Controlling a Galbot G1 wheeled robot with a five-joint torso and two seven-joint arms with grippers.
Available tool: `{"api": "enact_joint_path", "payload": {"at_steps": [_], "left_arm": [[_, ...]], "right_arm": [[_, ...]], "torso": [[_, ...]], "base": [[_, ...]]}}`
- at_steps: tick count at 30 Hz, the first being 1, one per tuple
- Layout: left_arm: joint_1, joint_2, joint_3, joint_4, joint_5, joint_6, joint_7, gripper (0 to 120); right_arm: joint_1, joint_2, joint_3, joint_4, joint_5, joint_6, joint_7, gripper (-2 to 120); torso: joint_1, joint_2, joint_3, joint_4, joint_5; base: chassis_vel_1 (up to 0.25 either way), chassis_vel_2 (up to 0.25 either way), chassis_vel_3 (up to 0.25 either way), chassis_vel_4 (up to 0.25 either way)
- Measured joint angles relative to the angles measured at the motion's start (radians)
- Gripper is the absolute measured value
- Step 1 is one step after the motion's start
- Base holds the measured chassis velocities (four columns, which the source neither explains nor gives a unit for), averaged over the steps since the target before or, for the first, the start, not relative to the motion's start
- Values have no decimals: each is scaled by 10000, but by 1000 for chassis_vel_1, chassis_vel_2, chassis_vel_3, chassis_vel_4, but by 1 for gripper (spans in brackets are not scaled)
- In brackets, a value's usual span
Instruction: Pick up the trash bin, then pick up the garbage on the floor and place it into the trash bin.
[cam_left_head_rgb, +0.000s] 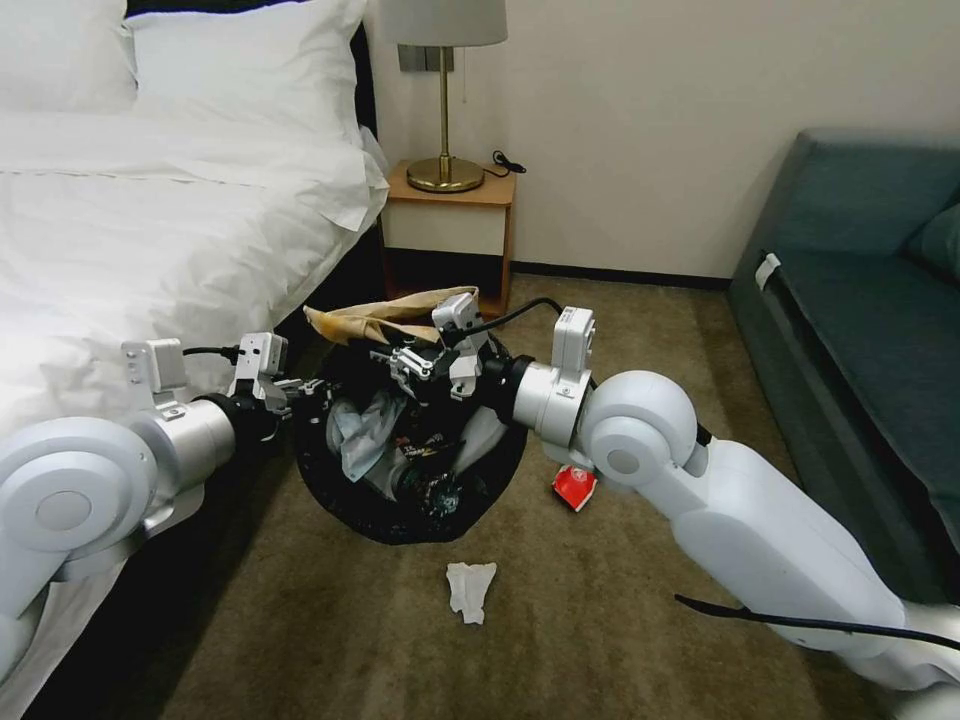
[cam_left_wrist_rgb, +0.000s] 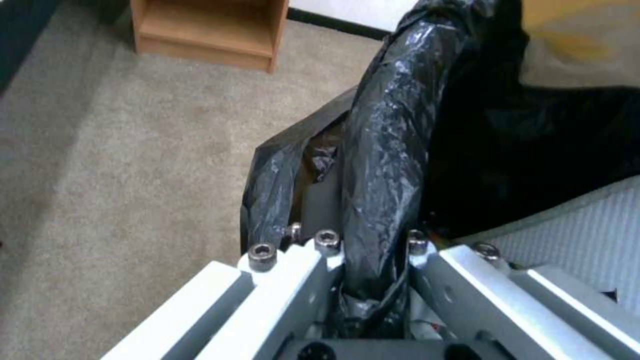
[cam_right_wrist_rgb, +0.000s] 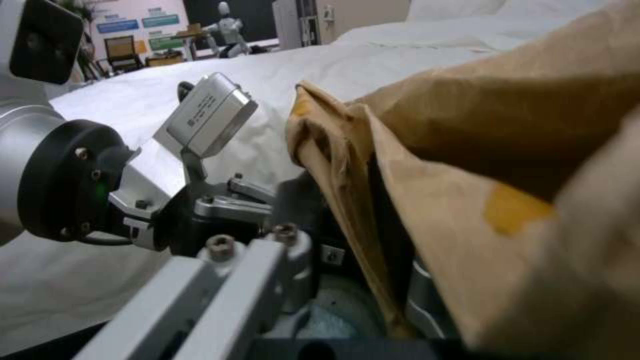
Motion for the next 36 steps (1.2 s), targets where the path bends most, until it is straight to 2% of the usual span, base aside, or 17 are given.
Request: {"api": "enact_joint_path", "payload": {"at_steps": [1, 2, 4, 6, 7, 10, 12, 13, 14, 16, 22, 36], "left_arm": [[-41, -8, 0, 43, 1, 0, 2, 1], [-41, -8, 0, 43, 1, 0, 2, 1], [-142, -27, -1, 150, -9, -5, 5, 1], [-157, -27, -1, 165, -10, -6, 6, 1], [-192, -27, -3, 205, -13, -6, 6, 1], [-210, -29, -6, 220, -19, -6, 6, 1], [-251, -31, -22, 238, -52, -6, 0, 1], [-251, -31, -22, 238, -52, -6, 0, 1], [-251, 6, -42, 237, -72, -6, -2, 1], [-246, 37, -57, 233, -84, -6, -4, 1], [-278, 78, -60, 277, -110, -6, -9, 1], [-465, 97, -22, 573, -125, -4, -40, 1]], "right_arm": [[0, -21, 0, 28, 8, -1, 6, 30], [0, -21, 0, 28, 8, -1, 6, 30], [-27, -90, 45, 91, 17, -2, 10, 44], [-37, -104, 56, 112, 23, -2, 10, 45], [-62, -149, 77, 173, 34, -3, 10, 54], [-77, -163, 81, 191, 38, -2, 10, 59], [-99, -168, 105, 227, 49, -1, 17, 73], [-99, -168, 105, 227, 49, -1, 17, 73], [-97, -156, 114, 272, 63, 2, 28, 85], [-88, -151, 124, 325, 63, 6, 41, 95], [-91, -187, 155, 532, 57, 15, 76, 100], [-21, -210, 280, 951, 263, 5, 149, 100]], "torso": [[0, 0, 0, 0, 0], [0, 0, 0, 0, 0], [0, 0, 0, 0, 0], [0, 0, 0, 0, 0], [0, 0, 0, 0, 0], [0, 0, 0, 0, 0], [0, 0, 0, -1, 0], [0, 0, 0, -1, 0], [0, 0, 0, 0, 0], [0, 0, 0, 0, 0], [0, 0, -1, 0, 0], [0, 0, 0, 0, 0]], "base": [[0, 0, 0, 0], [0, 0, 0, 0], [0, 0, 0, 0], [0, 0, 0, 0], [0, 0, 0, 0], [0, 0, 0, 0], [0, 0, 0, 0], [0, 0, 0, 0], [0, 0, 0, 0], [0, 0, 0, 0], [0, 0, 0, 0], [0, 0, 0, 0]]}}
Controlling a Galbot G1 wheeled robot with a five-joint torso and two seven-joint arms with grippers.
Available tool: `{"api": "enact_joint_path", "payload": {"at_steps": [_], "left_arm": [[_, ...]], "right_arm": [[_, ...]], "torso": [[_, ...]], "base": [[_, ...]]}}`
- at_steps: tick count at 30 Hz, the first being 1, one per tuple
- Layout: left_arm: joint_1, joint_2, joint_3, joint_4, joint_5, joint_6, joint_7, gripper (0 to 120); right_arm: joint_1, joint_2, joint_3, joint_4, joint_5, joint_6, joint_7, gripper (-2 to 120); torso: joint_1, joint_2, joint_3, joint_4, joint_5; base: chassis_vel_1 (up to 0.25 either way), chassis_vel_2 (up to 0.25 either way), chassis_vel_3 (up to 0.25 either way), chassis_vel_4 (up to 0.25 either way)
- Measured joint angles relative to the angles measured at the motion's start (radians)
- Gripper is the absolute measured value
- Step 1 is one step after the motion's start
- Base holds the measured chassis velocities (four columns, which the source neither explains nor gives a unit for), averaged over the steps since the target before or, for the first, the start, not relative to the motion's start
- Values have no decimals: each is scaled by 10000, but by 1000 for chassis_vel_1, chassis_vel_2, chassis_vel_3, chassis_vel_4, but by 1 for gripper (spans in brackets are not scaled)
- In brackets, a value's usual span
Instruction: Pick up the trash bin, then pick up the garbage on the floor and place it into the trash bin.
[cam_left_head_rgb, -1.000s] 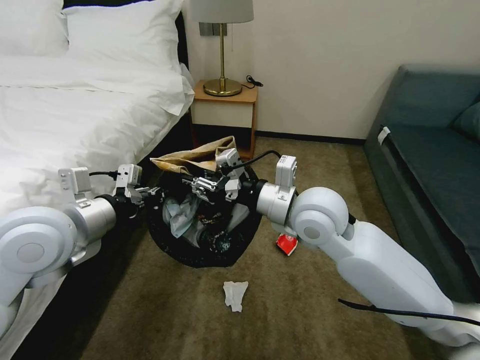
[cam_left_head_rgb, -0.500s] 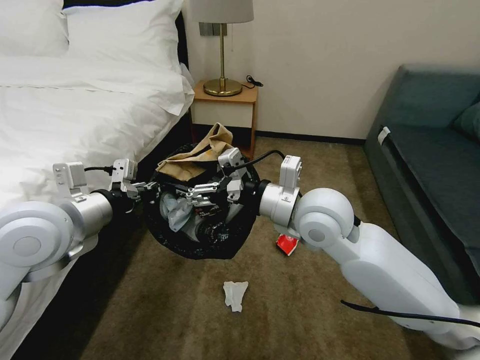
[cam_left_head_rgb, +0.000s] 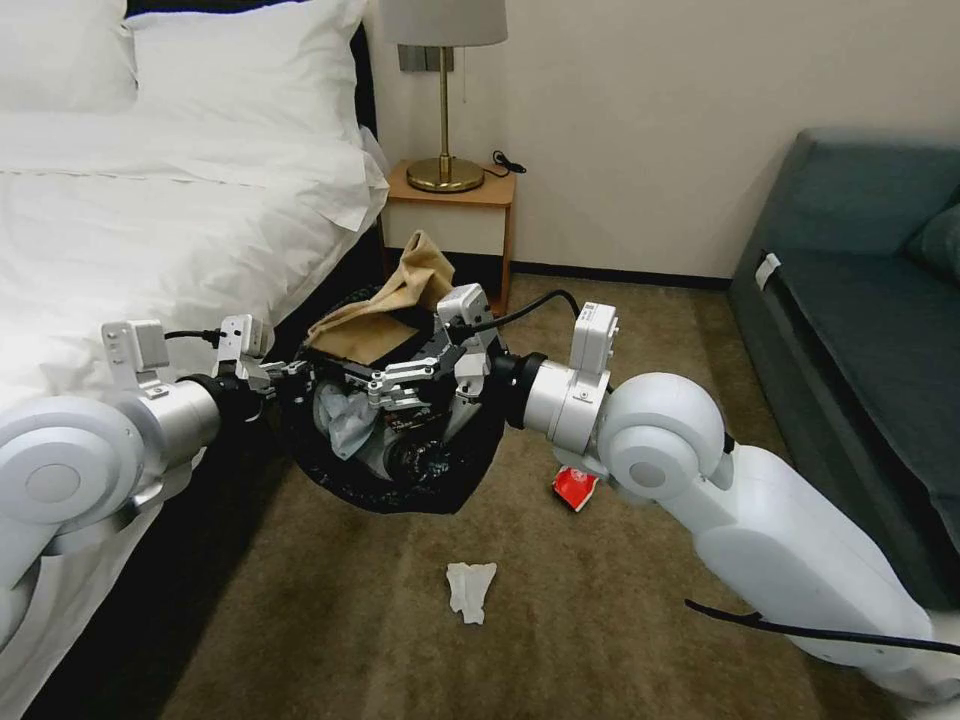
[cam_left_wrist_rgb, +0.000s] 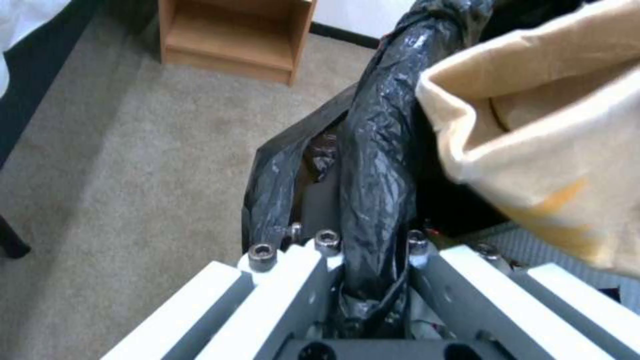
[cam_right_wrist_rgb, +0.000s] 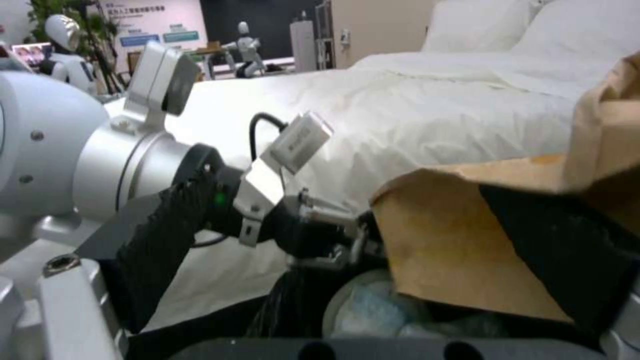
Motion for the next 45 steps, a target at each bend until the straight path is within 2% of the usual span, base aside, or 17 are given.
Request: {"api": "enact_joint_path", "payload": {"at_steps": [18, 23, 31, 33, 36, 45], "left_arm": [[-425, -88, 178, 325, -53, 6, -19, 1], [-406, -52, 132, 467, -49, 7, -5, 1], [-431, -60, 143, 439, -56, 6, 8, 1], [-489, -87, 185, 477, -39, 7, 20, 1], [-555, -106, 204, 478, -40, 7, 22, 1], [-583, -104, 206, 458, -65, 6, 38, 1]], "right_arm": [[244, -471, 202, 711, 1168, -216, 222, 100], [398, -499, 331, 1066, 2090, -364, 603, 100], [388, -479, 510, 909, 2364, -422, 760, 100], [280, -496, 430, 784, 2997, -697, 1213, 100], [99, -513, 281, 623, 3208, -862, 1572, 100], [-98, -394, 113, 328, 3288, -779, 1926, 100]], "torso": [[0, 0, 0, -1, 1], [0, 0, 0, 0, 0], [0, 0, 0, -1, 1], [0, 0, 0, 0, 0], [0, 0, 0, -1, 0], [0, 0, 0, -1, 1]], "base": [[0, 0, 0, 0], [0, 0, 0, 0], [0, 0, 0, 0], [0, 0, 0, 0], [0, 0, 0, 0], [0, 0, 0, 0]]}}
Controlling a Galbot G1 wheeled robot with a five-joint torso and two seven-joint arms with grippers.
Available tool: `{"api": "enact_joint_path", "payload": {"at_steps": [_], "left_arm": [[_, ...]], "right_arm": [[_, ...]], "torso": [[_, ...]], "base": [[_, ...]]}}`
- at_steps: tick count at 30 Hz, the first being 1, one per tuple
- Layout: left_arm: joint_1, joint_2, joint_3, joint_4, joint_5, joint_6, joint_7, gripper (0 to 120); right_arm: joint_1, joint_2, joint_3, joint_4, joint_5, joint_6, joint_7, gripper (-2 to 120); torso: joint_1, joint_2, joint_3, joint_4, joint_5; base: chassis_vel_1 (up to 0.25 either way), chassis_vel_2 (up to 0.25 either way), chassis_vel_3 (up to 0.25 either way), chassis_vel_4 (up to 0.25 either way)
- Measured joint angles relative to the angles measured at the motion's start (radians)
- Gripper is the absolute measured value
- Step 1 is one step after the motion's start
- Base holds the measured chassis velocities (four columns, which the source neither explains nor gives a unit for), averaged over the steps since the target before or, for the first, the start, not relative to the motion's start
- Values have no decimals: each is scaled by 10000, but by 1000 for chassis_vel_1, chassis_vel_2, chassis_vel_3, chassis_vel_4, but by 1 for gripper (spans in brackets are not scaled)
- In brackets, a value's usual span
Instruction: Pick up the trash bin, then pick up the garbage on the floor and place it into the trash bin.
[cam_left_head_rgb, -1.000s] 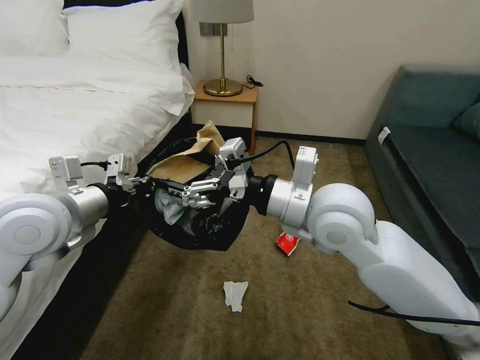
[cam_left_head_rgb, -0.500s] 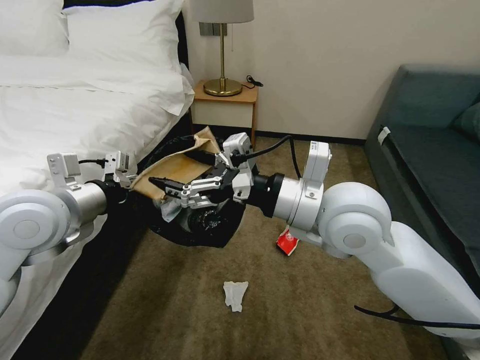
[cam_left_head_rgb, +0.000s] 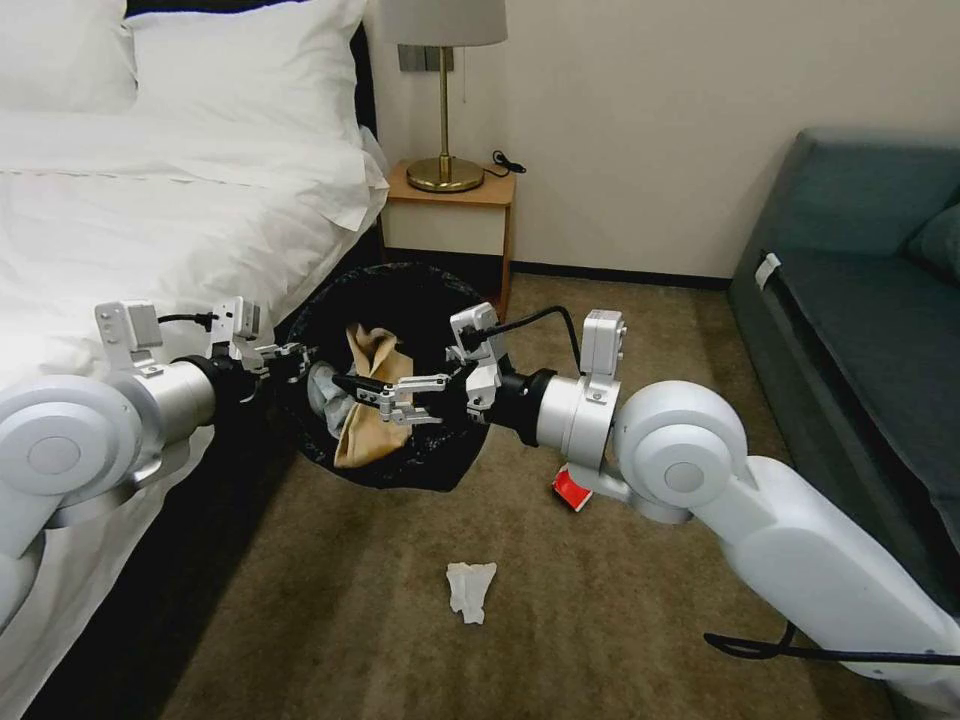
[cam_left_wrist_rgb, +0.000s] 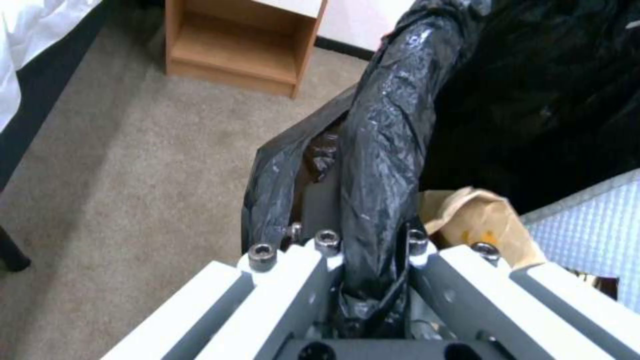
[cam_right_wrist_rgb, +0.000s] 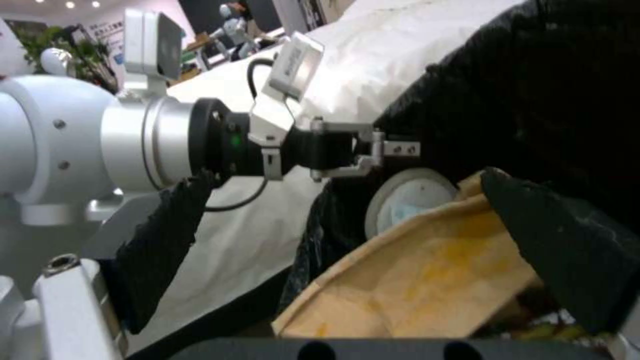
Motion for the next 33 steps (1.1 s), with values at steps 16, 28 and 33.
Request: {"api": "enact_joint_path", "payload": {"at_steps": [16, 28, 33], "left_arm": [[50, -102, 11, -67, 0, 0, 5, 1], [391, -60, -286, -48, 46, -1, -26, 1], [405, -44, -431, 41, 53, 0, -44, 1]], "right_arm": [[263, 44, 425, -228, -32, 158, 38, 100], [601, -96, 2048, -293, -288, 532, 24, 100], [515, -318, 2615, -497, -506, 704, 299, 100]], "torso": [[0, 0, 0, 0, 0], [1, 0, 0, 1, 0], [0, 0, 0, 0, 0]], "base": [[0, 0, 0, 0], [0, 0, 0, 0], [0, 0, 0, 0]]}}
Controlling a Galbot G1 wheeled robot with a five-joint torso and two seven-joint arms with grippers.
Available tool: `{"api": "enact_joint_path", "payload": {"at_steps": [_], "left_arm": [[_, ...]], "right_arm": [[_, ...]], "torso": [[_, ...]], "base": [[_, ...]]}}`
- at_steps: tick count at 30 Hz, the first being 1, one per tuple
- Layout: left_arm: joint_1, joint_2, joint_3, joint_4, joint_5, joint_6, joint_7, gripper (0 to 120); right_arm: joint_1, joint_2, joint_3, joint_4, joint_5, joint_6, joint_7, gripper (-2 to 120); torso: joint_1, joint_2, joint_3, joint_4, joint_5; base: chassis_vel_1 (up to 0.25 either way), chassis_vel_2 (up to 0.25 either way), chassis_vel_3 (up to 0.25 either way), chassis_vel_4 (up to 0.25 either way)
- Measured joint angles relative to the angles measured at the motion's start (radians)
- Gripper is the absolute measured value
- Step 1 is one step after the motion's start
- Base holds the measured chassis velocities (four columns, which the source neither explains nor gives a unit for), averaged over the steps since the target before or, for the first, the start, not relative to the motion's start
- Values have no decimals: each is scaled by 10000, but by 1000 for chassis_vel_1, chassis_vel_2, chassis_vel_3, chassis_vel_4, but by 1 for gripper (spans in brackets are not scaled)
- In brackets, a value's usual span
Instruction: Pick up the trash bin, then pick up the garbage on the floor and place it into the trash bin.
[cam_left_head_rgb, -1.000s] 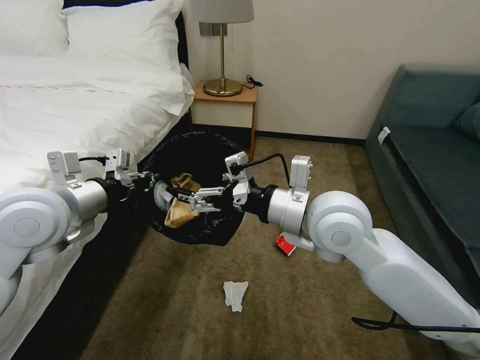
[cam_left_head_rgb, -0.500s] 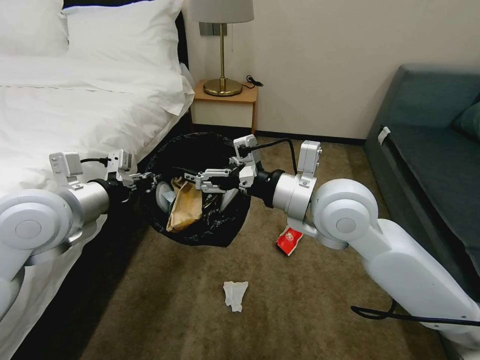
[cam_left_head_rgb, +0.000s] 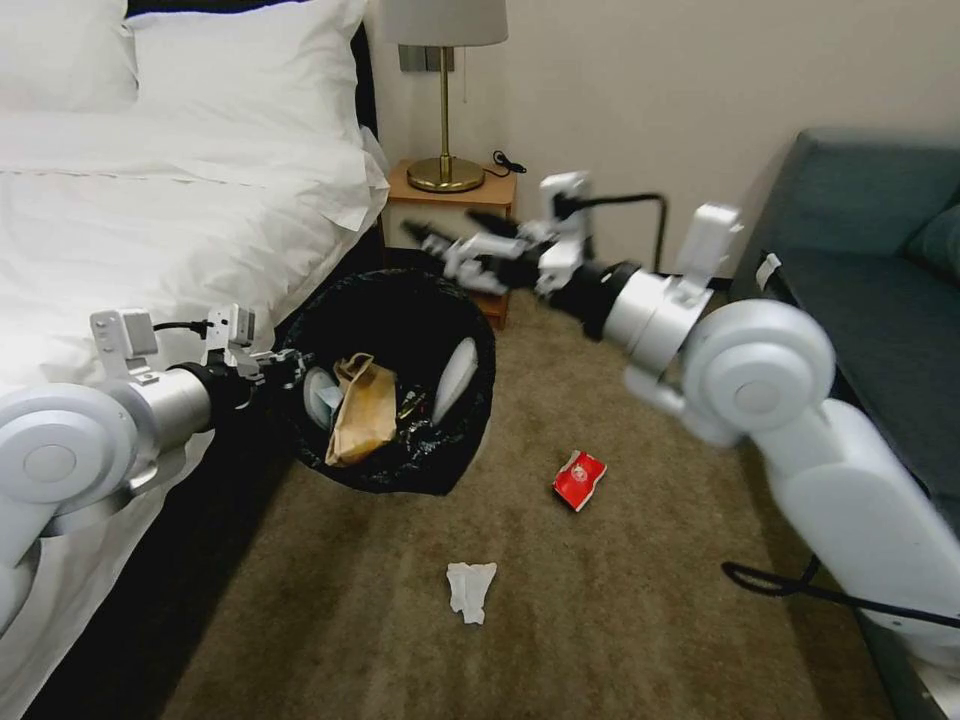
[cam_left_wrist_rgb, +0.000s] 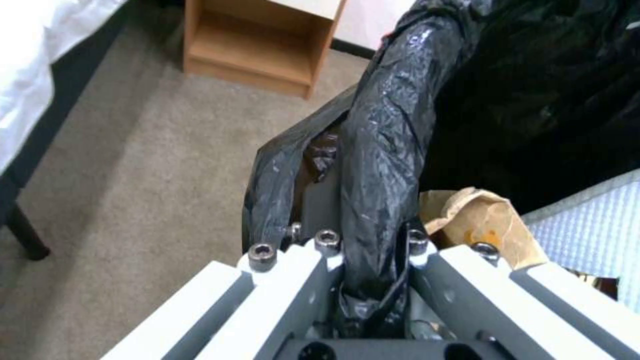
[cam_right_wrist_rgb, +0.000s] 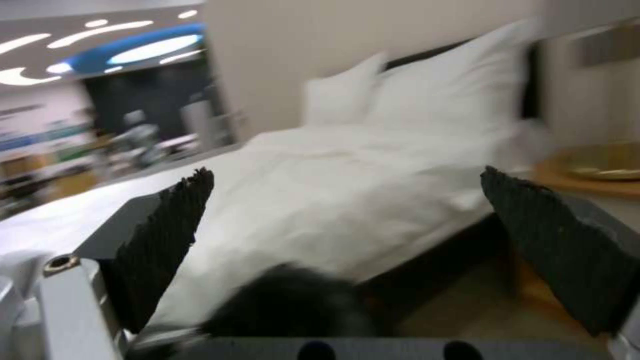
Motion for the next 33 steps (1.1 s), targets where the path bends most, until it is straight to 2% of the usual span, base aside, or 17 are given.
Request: {"api": "enact_joint_path", "payload": {"at_steps": [7, 13, 15, 22, 25, 33], "left_arm": [[12, 87, -209, 102, 2, -1, -10, 1], [5, 189, -328, 14, -77, 0, -23, 1], [2, 209, -376, -43, -163, -1, -61, 1], [-54, 285, -438, -168, -329, -1, -138, 1], [-118, 361, -480, -251, -411, -1, -149, 1], [-259, 406, -472, -274, -474, -1, -150, 1]], "right_arm": [[-592, -487, 902, -522, -707, 446, 409, 100], [-1357, -674, 1619, -1789, -1456, 646, 734, 100], [-1729, -671, 1659, -2473, -2077, 715, 701, 100], [-2956, -402, 1524, -3801, -3503, 829, -127, 100], [-4185, -103, 1231, -4835, -4658, 1002, -814, 100], [-5087, 271, 672, -5373, -6127, 1266, -1440, 100]], "torso": [[0, 0, 0, -1, 1], [0, -1, 0, -1, 2], [0, 0, 0, 0, 1], [0, 0, 0, 0, 0], [0, 0, 0, -2, 0], [0, 0, 0, 0, -1]], "base": [[0, 0, 0, 0], [0, 0, 0, 0], [0, 0, 0, 0], [0, 0, 0, 0], [0, 0, 0, 0], [0, 0, 0, 0]]}}
